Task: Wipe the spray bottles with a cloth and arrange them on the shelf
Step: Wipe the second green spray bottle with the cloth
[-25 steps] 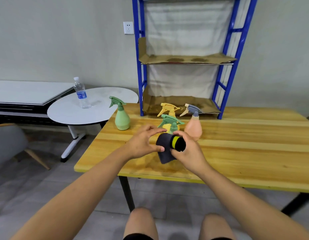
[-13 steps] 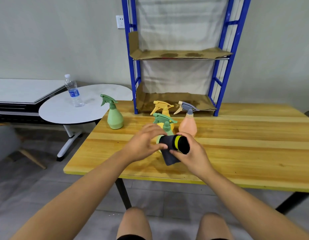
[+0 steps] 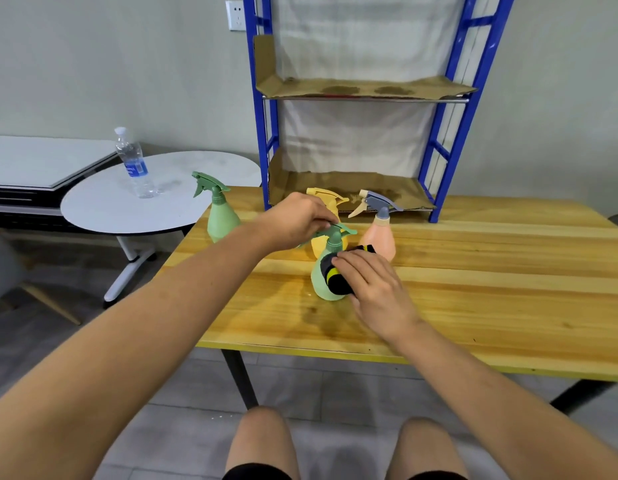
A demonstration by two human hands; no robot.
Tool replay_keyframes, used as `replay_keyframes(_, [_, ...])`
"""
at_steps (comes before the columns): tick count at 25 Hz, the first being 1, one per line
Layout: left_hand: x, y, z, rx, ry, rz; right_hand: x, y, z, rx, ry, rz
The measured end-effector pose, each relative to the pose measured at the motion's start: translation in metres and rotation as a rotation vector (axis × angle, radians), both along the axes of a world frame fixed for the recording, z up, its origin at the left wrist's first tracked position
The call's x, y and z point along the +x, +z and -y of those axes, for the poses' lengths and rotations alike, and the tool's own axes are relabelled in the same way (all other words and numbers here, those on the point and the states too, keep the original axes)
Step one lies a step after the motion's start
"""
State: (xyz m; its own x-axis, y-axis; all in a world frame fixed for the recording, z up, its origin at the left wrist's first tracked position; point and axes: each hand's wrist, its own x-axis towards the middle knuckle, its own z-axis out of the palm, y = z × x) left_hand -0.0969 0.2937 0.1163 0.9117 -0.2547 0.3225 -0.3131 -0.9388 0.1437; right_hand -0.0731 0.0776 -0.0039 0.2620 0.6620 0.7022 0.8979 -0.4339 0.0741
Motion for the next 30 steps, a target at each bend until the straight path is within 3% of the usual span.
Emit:
replay_keyframes(4, [0.000,0.004,0.003,-0.065,0.028,-0.047,-0.008,-0.014,0.007,-0.158,0.049,0.011])
replay_keyframes(9, [-0.001,0.009,0.003,-0.124,0.049,-0.107,0.006,0.021,-0.007,-0.029,-0.030,-0.003])
replay_keyframes(15, [0.001,0.006,0.000,-0.194,0.055,-0.140,0.000,-0.016,0.006,-0.238,0.063,0.037])
replay_keyframes(20, [0.001,0.007,-0.001,-0.200,0.038,-0.141,0.014,0.017,-0.008,-0.131,0.006,0.060])
replay_keyframes(25, [0.003,0.007,-0.001,-0.212,0.047,-0.160,-0.016,-0.015,-0.015,-0.333,0.057,0.126])
replay_keyframes(30, [-0.001,0.007,-0.003,-0.235,0.041,-0.156,0.001,0.014,-0.029,-0.128,-0.067,0.106])
